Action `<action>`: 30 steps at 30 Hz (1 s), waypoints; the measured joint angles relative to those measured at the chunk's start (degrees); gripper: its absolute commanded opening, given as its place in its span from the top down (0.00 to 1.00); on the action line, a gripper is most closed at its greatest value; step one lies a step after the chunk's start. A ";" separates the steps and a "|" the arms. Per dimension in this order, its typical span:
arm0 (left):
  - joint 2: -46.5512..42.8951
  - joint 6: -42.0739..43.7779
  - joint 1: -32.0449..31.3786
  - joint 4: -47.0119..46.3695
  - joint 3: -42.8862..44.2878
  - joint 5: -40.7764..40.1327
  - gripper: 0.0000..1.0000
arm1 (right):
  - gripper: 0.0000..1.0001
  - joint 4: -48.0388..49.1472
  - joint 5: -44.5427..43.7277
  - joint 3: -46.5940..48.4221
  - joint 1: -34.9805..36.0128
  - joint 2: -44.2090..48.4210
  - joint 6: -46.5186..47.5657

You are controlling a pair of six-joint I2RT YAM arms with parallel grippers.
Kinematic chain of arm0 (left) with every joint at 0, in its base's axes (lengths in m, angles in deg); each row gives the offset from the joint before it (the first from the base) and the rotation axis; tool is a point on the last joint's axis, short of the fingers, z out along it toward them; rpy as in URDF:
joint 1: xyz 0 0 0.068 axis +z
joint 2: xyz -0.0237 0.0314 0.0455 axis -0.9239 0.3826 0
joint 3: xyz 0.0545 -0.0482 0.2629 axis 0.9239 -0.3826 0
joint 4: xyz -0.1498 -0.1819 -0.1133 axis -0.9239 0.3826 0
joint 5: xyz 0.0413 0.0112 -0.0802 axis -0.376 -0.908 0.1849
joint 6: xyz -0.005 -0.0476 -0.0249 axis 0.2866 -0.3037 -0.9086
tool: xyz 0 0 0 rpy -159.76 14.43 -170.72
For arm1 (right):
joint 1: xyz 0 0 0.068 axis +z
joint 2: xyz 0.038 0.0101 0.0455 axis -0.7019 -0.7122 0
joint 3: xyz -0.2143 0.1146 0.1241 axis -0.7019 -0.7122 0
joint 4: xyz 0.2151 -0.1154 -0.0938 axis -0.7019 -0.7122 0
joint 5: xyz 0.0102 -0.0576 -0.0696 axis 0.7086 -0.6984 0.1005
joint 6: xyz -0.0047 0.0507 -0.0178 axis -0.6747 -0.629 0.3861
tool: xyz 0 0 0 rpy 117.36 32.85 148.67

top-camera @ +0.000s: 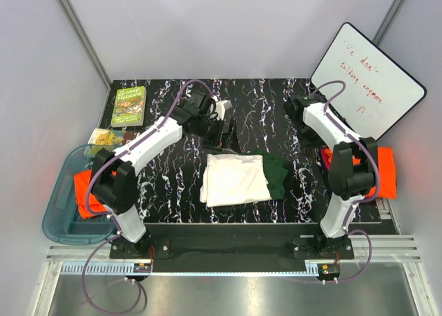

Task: Fold and stack the t-shirts
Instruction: Neatly place the folded tshirt to the corner

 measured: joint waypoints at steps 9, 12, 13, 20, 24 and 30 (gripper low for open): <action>0.00 0.04 0.11 -0.22 -0.74 0.46 0.01 | 0.17 -0.42 -1.66 -6.12 0.00 -12.46 -1.81; 0.02 0.07 0.11 -0.15 -0.76 0.52 0.01 | 0.25 -0.44 -1.97 -6.71 0.00 -16.04 -2.25; 0.02 0.07 0.11 -0.17 -0.76 0.57 0.01 | 0.28 -0.42 -2.47 -6.82 0.00 -17.03 -2.40; 0.07 0.07 0.11 -0.20 -0.76 0.76 0.01 | 0.47 -2.34 -8.74 -7.23 -0.76 -24.04 -6.16; 0.07 0.07 0.11 -0.20 -0.76 0.79 0.01 | 0.84 -2.93 -12.04 -6.67 -3.37 -26.77 -9.16; 0.07 0.04 0.13 -0.33 -1.38 0.79 0.01 | 1.00 -2.91 -12.94 -4.92 -8.28 -28.15 -10.19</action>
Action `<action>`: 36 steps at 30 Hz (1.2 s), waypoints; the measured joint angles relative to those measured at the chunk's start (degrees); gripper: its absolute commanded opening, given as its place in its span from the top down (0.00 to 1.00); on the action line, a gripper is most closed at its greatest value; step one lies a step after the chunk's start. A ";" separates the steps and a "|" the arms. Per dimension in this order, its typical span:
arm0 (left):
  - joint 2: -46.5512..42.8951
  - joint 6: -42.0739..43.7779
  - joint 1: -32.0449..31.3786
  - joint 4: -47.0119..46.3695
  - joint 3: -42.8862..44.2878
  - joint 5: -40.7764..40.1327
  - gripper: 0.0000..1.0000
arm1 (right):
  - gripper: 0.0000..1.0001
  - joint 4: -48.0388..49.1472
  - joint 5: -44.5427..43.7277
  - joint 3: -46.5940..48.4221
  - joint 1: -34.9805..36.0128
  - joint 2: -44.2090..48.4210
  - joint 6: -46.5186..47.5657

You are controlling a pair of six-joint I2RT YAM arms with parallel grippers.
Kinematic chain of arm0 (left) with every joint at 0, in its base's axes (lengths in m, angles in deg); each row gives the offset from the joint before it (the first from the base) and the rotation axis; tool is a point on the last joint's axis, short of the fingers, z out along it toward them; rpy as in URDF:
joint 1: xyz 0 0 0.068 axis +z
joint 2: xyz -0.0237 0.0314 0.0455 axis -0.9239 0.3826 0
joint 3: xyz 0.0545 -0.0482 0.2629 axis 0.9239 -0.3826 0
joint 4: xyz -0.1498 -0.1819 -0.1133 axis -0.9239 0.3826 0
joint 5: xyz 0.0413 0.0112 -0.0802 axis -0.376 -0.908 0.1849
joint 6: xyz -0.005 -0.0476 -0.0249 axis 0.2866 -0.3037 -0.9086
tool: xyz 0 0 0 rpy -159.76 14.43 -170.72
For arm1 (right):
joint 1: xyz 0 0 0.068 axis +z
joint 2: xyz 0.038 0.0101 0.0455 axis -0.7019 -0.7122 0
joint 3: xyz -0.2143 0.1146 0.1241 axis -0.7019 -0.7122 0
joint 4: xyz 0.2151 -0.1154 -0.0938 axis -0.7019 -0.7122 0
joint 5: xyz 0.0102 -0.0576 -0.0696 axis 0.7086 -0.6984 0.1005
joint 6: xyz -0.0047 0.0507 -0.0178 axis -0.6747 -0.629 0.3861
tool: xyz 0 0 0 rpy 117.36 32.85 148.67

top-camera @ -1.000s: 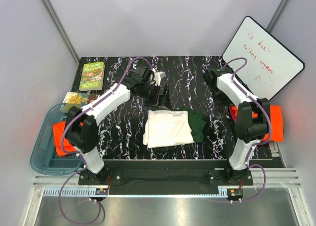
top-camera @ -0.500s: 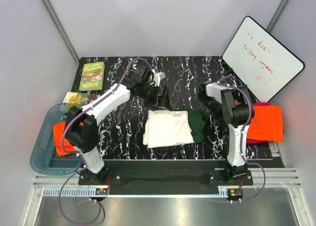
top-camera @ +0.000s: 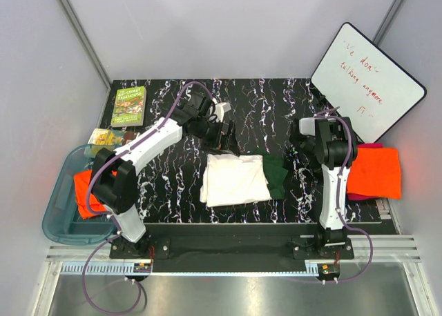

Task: Fold and stack the t-shirts
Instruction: Neatly place the folded tshirt to the corner

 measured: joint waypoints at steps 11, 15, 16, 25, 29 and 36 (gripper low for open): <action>0.00 0.02 0.15 0.26 -1.27 -0.07 0.01 | 1.00 4.59 6.64 2.01 1.90 9.99 7.23; 0.00 0.09 0.33 0.33 -1.27 -0.15 0.01 | 1.00 4.85 9.57 7.32 7.80 10.88 8.44; 0.00 0.13 0.35 0.35 -1.27 -0.22 0.01 | 1.00 4.68 10.49 8.79 9.46 10.49 8.55; 0.00 0.70 1.20 0.59 -1.27 -0.61 0.01 | 1.00 2.71 17.33 24.15 22.67 -1.88 9.25; 0.00 1.07 1.90 0.90 -1.44 -0.83 0.01 | 0.99 1.40 17.55 25.31 23.74 -3.10 9.38; 0.00 1.64 2.43 1.68 -2.23 -1.25 0.01 | 0.32 0.17 19.23 29.07 23.12 -3.08 8.48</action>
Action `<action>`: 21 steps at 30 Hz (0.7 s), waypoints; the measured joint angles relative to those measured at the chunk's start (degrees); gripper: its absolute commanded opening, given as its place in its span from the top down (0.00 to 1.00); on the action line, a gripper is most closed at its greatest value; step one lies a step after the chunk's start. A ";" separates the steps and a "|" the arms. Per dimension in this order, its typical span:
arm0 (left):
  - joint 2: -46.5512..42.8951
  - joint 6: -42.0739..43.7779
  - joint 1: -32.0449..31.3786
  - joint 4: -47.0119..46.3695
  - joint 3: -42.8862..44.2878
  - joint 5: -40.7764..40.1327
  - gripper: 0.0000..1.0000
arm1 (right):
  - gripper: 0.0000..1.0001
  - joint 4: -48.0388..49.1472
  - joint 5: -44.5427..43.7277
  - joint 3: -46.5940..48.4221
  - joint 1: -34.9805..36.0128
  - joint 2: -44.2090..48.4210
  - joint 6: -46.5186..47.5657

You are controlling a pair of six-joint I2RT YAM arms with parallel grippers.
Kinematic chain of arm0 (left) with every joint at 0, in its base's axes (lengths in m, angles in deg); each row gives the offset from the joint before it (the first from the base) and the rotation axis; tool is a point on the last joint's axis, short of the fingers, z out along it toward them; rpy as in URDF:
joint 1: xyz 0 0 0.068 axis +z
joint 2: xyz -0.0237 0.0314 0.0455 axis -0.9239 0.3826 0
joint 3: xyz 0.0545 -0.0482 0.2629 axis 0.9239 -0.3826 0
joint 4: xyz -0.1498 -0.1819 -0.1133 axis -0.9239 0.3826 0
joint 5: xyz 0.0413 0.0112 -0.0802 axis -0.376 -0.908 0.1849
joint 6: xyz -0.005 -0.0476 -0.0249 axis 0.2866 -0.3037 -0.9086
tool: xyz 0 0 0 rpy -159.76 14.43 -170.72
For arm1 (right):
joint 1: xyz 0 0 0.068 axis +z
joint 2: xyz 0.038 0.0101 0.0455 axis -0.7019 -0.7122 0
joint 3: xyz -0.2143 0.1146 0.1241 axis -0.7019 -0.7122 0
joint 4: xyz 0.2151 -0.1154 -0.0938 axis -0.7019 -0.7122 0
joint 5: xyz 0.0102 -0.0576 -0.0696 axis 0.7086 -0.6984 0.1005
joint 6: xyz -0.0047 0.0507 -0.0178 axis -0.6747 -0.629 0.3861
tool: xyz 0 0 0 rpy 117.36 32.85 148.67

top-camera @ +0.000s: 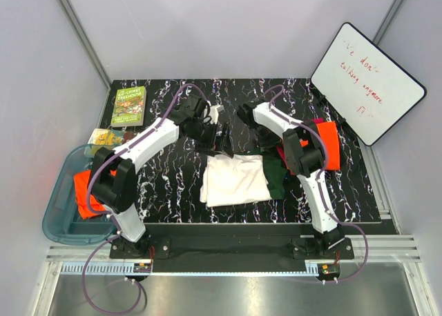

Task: Fold and stack the t-shirts
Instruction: Neatly place the folded tshirt to the corner

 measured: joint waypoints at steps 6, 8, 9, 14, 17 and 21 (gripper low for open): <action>-0.46 0.74 0.00 0.07 -2.27 -0.33 0.01 | 0.00 2.45 4.50 1.90 0.00 5.68 -0.13; -0.46 0.94 0.00 0.11 -3.21 -0.37 0.01 | 0.00 3.87 6.99 0.59 0.00 10.88 -0.17; -0.46 1.01 0.00 0.17 -3.63 -0.42 0.01 | 0.00 5.42 9.40 -1.31 0.00 15.30 -0.48; -0.55 1.44 0.00 0.31 -4.96 -0.83 0.01 | 0.00 11.10 19.30 -13.05 -0.39 34.88 -4.55; -1.27 1.53 0.00 0.26 -6.03 -1.84 0.01 | 0.02 15.69 26.86 -24.65 -1.99 44.81 -8.74; -2.86 1.44 -0.02 0.42 -7.50 -5.25 0.01 | 0.04 21.77 35.95 -41.42 -6.12 51.74 -15.26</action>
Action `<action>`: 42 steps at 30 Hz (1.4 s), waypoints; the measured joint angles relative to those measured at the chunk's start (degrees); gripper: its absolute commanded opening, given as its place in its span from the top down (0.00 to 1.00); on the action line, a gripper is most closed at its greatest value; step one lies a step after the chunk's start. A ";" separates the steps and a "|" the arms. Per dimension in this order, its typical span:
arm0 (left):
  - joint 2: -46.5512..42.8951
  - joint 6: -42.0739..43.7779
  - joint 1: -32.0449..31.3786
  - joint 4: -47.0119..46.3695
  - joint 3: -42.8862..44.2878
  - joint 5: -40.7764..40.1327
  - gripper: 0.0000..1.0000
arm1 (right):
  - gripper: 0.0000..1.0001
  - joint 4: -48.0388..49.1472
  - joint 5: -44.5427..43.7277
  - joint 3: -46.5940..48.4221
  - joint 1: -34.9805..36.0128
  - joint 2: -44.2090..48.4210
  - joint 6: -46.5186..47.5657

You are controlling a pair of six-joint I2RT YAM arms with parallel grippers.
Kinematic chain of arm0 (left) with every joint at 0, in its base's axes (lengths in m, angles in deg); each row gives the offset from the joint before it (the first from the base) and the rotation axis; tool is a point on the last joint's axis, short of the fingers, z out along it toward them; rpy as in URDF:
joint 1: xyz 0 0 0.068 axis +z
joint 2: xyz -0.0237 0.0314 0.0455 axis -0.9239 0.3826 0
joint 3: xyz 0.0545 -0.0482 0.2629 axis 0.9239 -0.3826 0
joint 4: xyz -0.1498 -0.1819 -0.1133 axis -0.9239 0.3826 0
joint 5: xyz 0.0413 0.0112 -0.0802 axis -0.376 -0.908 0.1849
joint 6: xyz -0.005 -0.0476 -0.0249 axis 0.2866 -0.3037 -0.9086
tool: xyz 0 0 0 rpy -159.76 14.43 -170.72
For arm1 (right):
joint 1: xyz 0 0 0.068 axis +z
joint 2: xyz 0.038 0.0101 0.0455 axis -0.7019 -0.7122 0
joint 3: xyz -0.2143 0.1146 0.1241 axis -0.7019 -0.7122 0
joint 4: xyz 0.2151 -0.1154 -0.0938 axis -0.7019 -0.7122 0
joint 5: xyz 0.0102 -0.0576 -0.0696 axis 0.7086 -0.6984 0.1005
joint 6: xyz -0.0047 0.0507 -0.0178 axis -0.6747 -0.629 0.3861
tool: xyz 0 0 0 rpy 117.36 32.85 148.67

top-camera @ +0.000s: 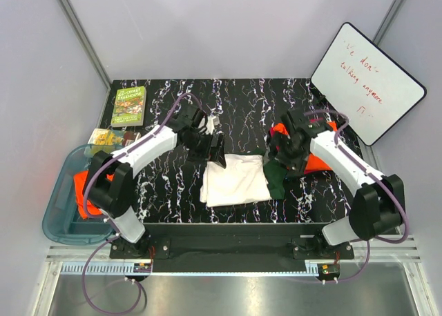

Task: Fold and stack the t-shirts
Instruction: Neatly place the folded tshirt to the corner

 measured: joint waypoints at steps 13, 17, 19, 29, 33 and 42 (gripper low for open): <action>4.50 -2.16 1.11 -0.96 -2.99 -8.50 0.01 | 0.04 7.58 12.20 -14.23 -1.84 -0.07 -9.42; 9.18 -3.30 1.11 -2.27 -3.34 -7.72 0.22 | 0.04 8.37 13.66 -14.62 -1.84 -3.87 -9.62; 10.49 -4.11 1.18 -2.29 -2.97 -6.80 0.64 | 0.04 8.59 13.94 -14.91 -1.84 -5.92 -9.68; 16.68 -6.21 3.65 -4.68 1.14 -1.68 1.00 | 0.00 8.61 15.19 -12.26 -1.84 -6.82 -9.20; 16.81 -6.32 7.82 -5.05 1.42 -1.75 1.00 | 0.00 9.20 15.41 -10.58 -1.81 -6.82 -8.39; 16.79 -5.14 16.20 -4.70 1.73 -2.47 1.00 | 0.00 10.99 15.78 -5.55 -0.28 -12.50 -5.42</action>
